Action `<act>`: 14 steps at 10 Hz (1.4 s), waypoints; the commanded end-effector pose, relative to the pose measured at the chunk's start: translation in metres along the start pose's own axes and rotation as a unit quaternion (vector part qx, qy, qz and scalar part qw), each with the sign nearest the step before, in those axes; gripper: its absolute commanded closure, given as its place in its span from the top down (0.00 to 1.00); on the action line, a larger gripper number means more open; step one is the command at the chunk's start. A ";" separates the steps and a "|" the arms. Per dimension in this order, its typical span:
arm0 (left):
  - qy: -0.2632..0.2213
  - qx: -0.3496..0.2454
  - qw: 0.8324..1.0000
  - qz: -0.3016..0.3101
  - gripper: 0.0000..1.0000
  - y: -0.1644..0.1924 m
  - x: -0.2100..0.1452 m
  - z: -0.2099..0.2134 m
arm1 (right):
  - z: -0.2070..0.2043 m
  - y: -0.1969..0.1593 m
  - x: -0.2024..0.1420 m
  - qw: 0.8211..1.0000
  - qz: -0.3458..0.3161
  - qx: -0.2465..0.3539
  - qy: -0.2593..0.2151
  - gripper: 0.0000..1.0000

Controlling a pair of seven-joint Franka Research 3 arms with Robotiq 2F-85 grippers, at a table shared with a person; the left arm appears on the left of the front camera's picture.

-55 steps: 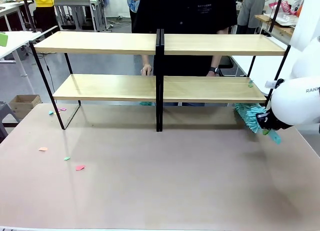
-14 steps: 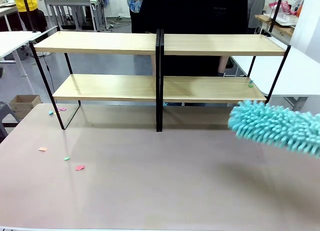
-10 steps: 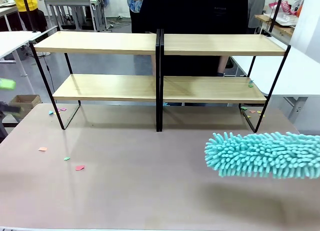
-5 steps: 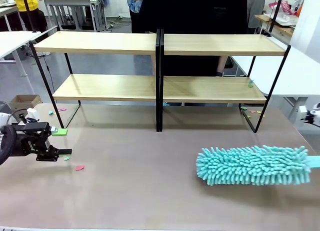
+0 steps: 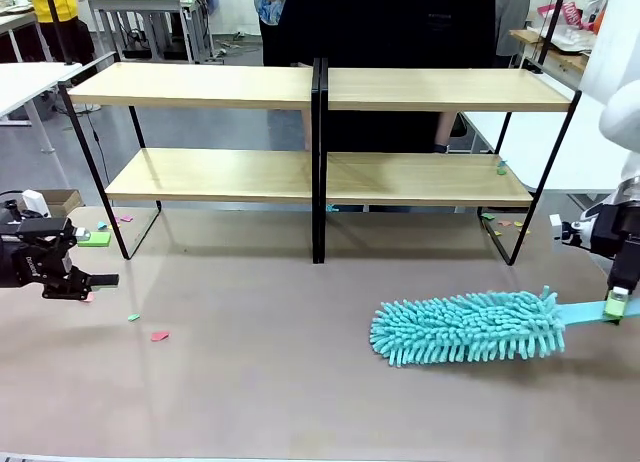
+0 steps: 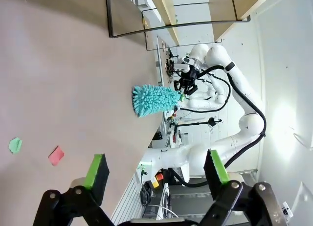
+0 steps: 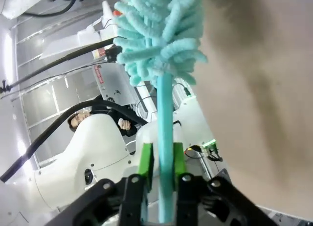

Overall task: Clean the shelves.
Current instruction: Place the Duster on the table.

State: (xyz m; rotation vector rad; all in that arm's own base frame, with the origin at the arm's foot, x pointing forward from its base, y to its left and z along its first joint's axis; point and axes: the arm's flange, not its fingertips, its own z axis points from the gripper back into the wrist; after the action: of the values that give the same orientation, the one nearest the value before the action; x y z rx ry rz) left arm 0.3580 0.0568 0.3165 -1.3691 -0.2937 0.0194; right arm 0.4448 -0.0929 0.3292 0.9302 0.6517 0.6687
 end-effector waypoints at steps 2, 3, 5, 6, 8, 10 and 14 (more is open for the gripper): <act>0.007 -0.001 1.000 0.006 1.00 -0.002 -0.007 -0.004 | 0.018 -0.002 -0.014 0.995 -0.037 -0.074 -0.065 1.00; 0.007 -0.001 1.000 0.006 1.00 -0.002 -0.007 -0.004 | 0.036 -0.010 -0.032 0.969 -0.082 -0.142 -0.183 1.00; 0.007 -0.001 1.000 0.006 1.00 -0.002 -0.007 -0.004 | 0.056 -0.019 -0.064 0.906 -0.109 -0.177 -0.370 1.00; 0.007 -0.001 1.000 0.006 1.00 -0.002 -0.007 -0.004 | 0.061 -0.019 -0.083 0.877 -0.095 -0.127 -0.453 1.00; 0.007 -0.001 1.000 0.006 1.00 -0.002 -0.007 -0.004 | 0.058 0.002 -0.118 0.899 -0.109 0.107 -0.410 1.00; 0.007 -0.001 1.000 0.006 1.00 -0.002 -0.007 -0.004 | 0.031 0.040 -0.123 0.889 -0.175 0.129 -0.403 1.00; 0.007 -0.001 1.000 0.006 1.00 -0.002 -0.007 -0.004 | 0.041 0.014 -0.134 0.908 -0.142 0.107 -0.380 1.00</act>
State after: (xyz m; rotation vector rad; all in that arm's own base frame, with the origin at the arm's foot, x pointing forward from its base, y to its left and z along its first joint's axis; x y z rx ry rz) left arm 0.3582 0.0537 0.3138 -1.3652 -0.2802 0.0171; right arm 0.3820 -0.1990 0.3908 1.1762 0.1672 -0.0782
